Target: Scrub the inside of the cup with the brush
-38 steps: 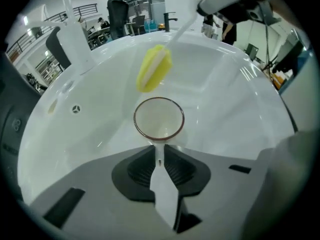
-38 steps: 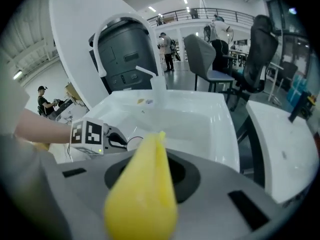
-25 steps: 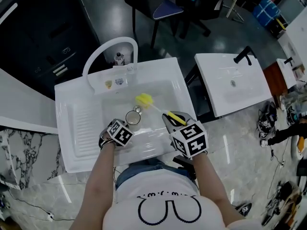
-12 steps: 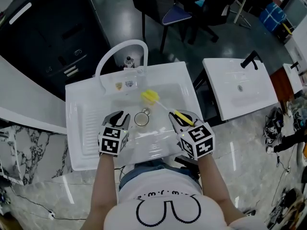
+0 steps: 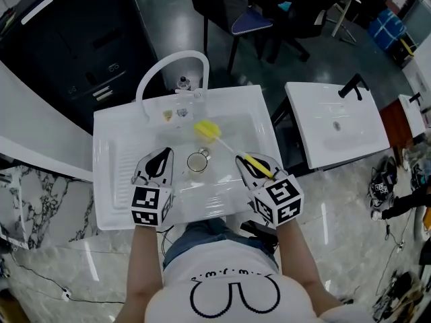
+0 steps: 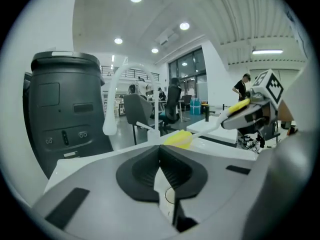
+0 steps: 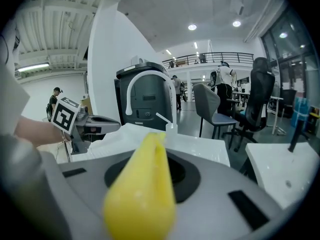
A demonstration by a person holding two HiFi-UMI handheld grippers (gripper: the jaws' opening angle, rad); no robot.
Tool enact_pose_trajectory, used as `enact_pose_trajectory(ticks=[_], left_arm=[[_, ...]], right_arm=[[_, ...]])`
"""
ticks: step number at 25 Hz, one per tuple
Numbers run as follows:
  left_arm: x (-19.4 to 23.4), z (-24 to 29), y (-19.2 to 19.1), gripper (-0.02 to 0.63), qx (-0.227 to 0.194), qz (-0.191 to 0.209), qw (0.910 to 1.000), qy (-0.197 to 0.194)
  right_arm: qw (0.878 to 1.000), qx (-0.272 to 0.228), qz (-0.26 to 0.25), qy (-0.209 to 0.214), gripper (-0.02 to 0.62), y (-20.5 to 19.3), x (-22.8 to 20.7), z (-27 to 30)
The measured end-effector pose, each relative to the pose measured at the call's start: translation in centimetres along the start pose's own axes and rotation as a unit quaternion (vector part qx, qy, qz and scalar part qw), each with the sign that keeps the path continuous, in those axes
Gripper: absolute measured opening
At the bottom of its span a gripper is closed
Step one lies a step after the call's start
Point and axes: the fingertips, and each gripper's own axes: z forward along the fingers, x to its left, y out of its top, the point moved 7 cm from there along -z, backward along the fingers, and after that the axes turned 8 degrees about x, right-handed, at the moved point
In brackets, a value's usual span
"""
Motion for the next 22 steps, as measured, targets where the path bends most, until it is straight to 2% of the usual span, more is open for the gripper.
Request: enact_pose_trajectory(ticks=[7, 12, 22], left_arm=[[-1.2, -3.8, 2.1, 0.015, -0.066, -0.004, 0.9972, 0.035], [-2.0, -5.9, 2.8, 0.015, -0.086, 0.013, 0.9948, 0.054], [-2.1, -9.0, 3.9, 0.015, -0.125, 0.032, 0.9899, 0.059]], right_arm=[[0.999, -0.044, -0.017, 0.006, 0.038, 1.0, 0.8, -1.9], [0.998, -0.058, -0.025, -0.001, 0.038, 1.1, 1.6, -3.6], [0.996, -0.077, -0.031, -0.027, 0.038, 1.7, 4.0, -5.7]])
